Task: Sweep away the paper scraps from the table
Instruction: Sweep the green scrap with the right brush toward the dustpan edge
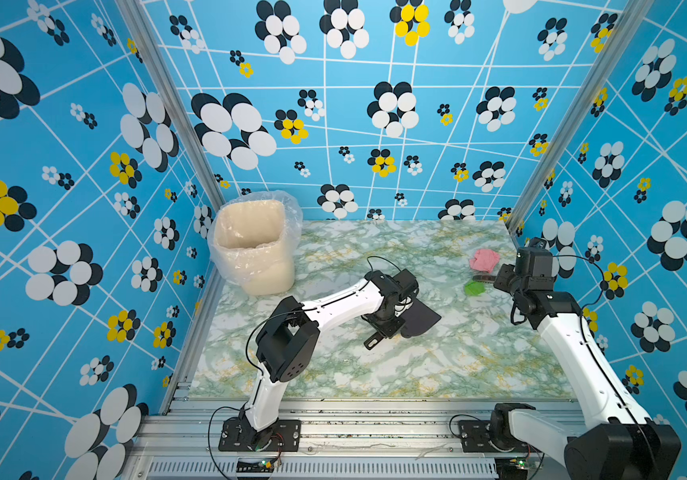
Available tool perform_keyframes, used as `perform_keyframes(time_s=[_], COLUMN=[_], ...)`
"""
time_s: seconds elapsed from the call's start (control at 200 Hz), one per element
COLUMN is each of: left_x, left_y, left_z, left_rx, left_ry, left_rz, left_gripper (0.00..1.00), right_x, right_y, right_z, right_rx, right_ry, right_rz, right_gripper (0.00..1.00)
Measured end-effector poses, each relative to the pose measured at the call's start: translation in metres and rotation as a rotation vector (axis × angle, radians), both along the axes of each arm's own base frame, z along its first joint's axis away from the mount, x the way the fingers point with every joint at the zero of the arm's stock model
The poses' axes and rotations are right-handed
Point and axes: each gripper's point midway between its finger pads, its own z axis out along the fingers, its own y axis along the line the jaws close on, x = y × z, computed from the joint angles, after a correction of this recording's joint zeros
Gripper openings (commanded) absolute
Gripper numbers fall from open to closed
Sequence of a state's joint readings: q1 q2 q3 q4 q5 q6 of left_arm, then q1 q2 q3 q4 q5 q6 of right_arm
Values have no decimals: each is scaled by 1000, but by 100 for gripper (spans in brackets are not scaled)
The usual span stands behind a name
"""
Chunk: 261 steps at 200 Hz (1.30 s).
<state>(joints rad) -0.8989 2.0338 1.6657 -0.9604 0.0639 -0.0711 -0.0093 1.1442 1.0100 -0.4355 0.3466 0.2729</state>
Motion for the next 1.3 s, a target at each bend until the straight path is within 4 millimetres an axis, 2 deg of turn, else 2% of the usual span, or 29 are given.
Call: perform_keyframes(time_s=[0.145,0.33,0.46,0.6,0.74,0.909,1.119,1.304], left_x=[-2,-8,-8,-9,-8,-8,-9,-8], left_y=[-6,-14,-18,-17,-15,-7,-6,-6], left_z=[-11,-14,-15,-16,-18,-32,-35,-35], left_rx=[28,39,45,57,72,132,156,158], left_ry=[13,21,25,29,27,31,16,13], left_rz=[-26,-49,-54,-55,-54,-55,-62,-61], left_gripper=[0,0,0,0,0,0,0,0], right_x=[6,5,6,5,-11,-34,-40,-26], right_y=[5,17,35,57,74,88,85,67], right_z=[-16,-34,-42,-43,-41,-33,-15,-10], right_rx=[19,66,119,183,244,298,297,246], right_ry=[28,63,81,85,93,92,24,-23], right_rz=[24,85,174,291,372,429,405,314], right_gripper=[0,0,0,0,0,0,0,0])
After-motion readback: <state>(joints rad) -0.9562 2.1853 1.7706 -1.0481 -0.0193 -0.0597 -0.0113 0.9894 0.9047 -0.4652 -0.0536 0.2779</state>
